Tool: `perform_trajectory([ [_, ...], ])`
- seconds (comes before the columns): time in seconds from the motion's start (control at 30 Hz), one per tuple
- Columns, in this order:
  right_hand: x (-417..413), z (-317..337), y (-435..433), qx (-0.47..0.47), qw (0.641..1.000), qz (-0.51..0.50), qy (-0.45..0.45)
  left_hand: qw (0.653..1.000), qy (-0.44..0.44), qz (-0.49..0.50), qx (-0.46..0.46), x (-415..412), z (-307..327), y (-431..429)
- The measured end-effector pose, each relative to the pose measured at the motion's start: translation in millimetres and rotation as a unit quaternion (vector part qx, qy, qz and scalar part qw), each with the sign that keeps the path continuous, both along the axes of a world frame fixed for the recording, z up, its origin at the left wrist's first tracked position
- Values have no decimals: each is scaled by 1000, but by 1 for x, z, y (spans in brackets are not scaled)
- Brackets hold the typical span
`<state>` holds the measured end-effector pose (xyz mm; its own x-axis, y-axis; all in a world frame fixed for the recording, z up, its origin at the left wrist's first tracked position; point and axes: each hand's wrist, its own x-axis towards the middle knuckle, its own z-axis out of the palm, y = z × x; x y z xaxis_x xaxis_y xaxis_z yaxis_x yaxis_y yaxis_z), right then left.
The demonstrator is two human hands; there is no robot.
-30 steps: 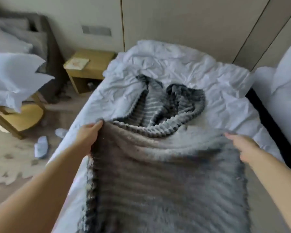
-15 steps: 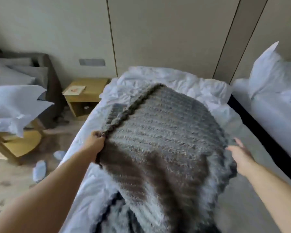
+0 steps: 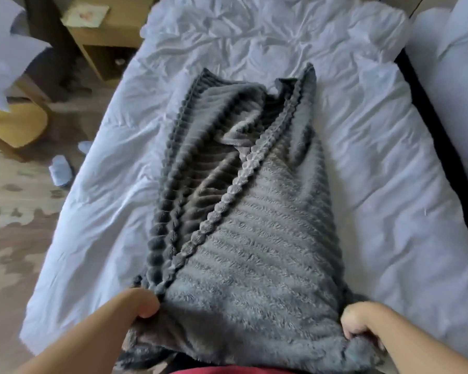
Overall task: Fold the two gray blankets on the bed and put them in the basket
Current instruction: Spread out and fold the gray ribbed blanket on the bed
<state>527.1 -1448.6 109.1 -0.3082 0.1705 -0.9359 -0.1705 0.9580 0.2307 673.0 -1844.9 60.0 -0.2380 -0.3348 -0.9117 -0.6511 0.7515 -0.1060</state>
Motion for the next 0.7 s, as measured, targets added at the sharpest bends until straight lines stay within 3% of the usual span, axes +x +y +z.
perform_trajectory([
  [0.1,-24,-5,-22,-19,1000,22,-10,998,25,65,-3,-11,7,-1],
  [0.23,-67,-12,-51,-36,989,-4,145,973,166,154,-47,-38,10,-15],
  [0.37,-121,-6,-98,-80,961,-84,251,951,297,78,-37,-76,20,-21],
  [0.57,-182,-20,-177,-217,934,-132,252,949,309,53,37,-134,2,-7],
  [0.7,-210,-61,-217,-321,869,-328,185,943,312,89,75,-164,-27,2],
])
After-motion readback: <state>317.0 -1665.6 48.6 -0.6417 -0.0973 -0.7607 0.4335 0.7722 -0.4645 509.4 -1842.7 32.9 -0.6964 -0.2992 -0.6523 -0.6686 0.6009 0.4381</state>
